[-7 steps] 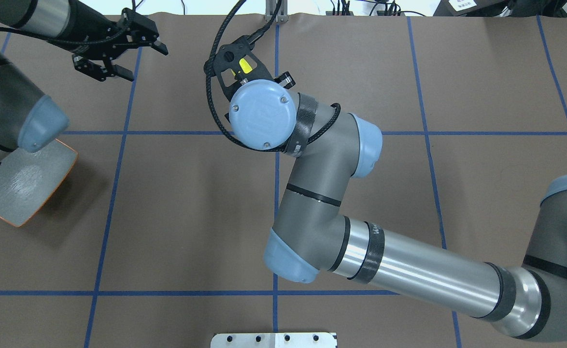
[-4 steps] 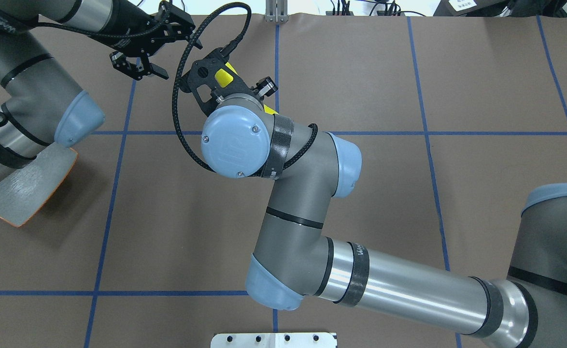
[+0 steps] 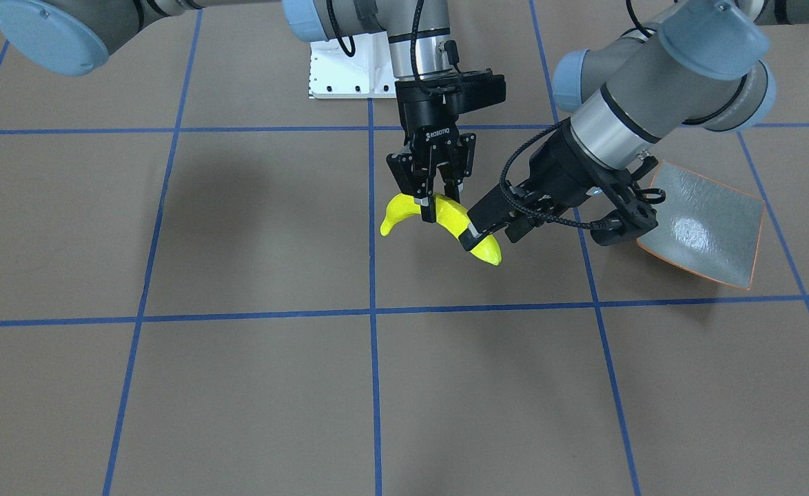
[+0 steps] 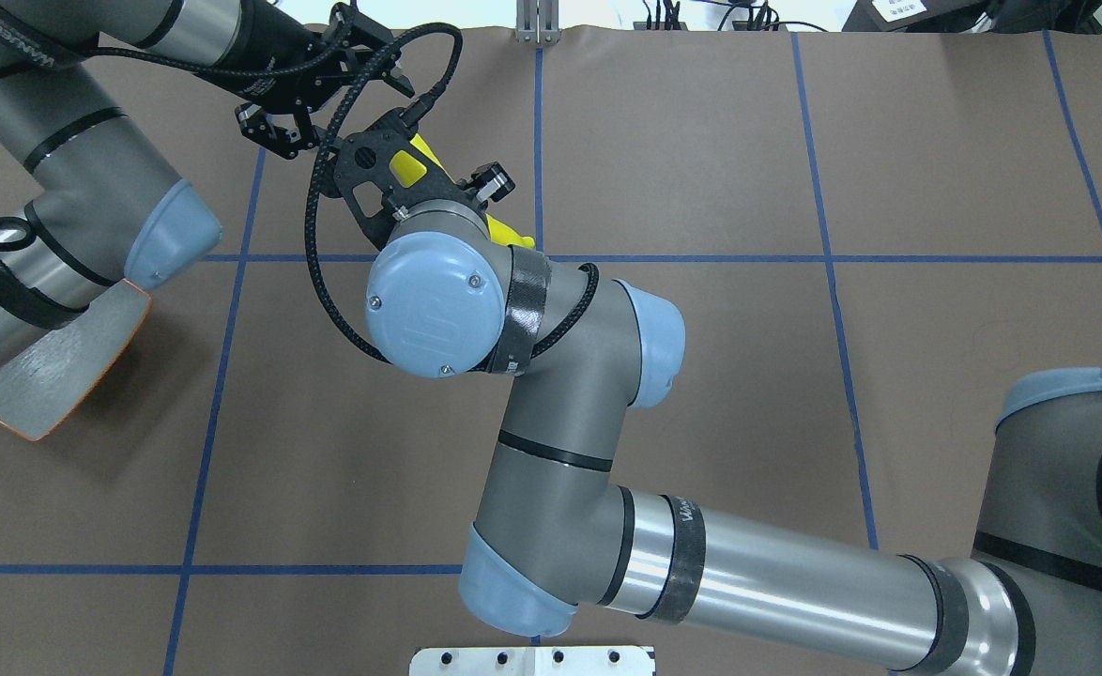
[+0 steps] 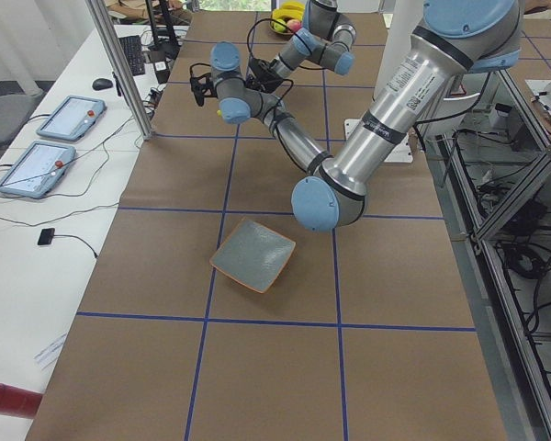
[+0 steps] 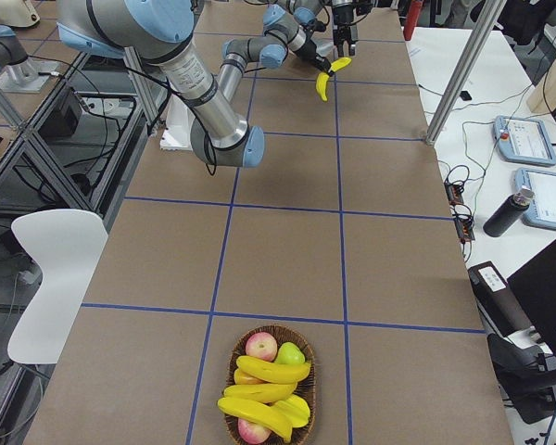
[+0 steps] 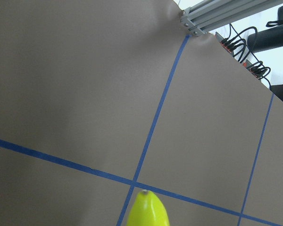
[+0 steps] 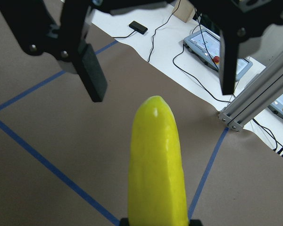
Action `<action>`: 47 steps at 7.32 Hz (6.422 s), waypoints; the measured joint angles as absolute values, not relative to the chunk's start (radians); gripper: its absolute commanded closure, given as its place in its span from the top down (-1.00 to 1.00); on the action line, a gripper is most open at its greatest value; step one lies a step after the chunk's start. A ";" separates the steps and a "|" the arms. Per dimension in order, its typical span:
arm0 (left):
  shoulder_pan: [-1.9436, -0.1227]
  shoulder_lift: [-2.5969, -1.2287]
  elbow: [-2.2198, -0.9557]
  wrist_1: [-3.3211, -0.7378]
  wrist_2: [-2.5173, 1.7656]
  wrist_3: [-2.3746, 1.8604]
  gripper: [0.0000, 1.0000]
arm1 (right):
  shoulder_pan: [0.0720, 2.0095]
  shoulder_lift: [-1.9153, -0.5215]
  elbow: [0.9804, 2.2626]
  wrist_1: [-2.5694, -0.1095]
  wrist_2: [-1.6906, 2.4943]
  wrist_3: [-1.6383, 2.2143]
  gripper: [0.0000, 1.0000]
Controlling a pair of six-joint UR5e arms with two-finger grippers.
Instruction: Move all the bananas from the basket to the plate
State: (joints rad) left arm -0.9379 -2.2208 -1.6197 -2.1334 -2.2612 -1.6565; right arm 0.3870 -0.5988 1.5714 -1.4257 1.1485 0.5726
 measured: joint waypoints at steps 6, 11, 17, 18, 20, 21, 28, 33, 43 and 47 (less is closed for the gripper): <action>-0.922 -2.210 -1.620 -2.154 -2.261 -1.656 -1.00 | 0.385 -0.609 1.573 -1.341 1.149 0.574 -0.55; -0.925 -2.207 -1.620 -2.164 -2.261 -1.655 -1.00 | 0.393 -0.642 1.650 -1.337 1.157 0.626 1.00; -1.016 -1.969 -1.631 -2.399 -2.271 -1.608 -1.00 | 0.677 -0.856 1.721 -1.347 1.578 0.627 1.00; -1.046 -1.893 -1.631 -2.493 -2.271 -1.580 -1.00 | 0.757 -0.892 1.721 -1.350 1.690 0.580 1.00; -1.094 -1.765 -1.629 -2.645 -2.272 -1.510 -1.00 | 0.911 -0.968 1.716 -1.353 1.870 0.447 1.00; -1.110 -1.714 -1.626 -2.701 -2.273 -1.485 -1.00 | 0.972 -1.003 1.713 -1.354 1.931 0.372 1.00; -1.238 -1.601 -1.356 -3.036 -2.374 -1.464 -0.04 | 1.090 -1.073 1.710 -1.354 2.034 0.213 1.00; -1.245 -1.610 -1.272 -3.042 -2.384 -1.418 0.18 | 1.091 -1.072 1.710 -1.353 2.036 0.212 1.00; -1.328 -1.673 -1.274 -3.039 -2.442 -1.337 1.00 | 1.346 -1.224 1.710 -1.546 2.210 -0.140 1.00; -1.329 -1.688 -1.276 -3.040 -2.438 -1.330 1.00 | 1.562 -1.426 1.525 -1.538 2.303 -0.593 1.00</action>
State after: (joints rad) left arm -1.3285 -1.6878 -1.2760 -3.0399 -2.4378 -1.3301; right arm 1.5615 -1.4263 1.5254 -1.5383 2.3029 -0.5929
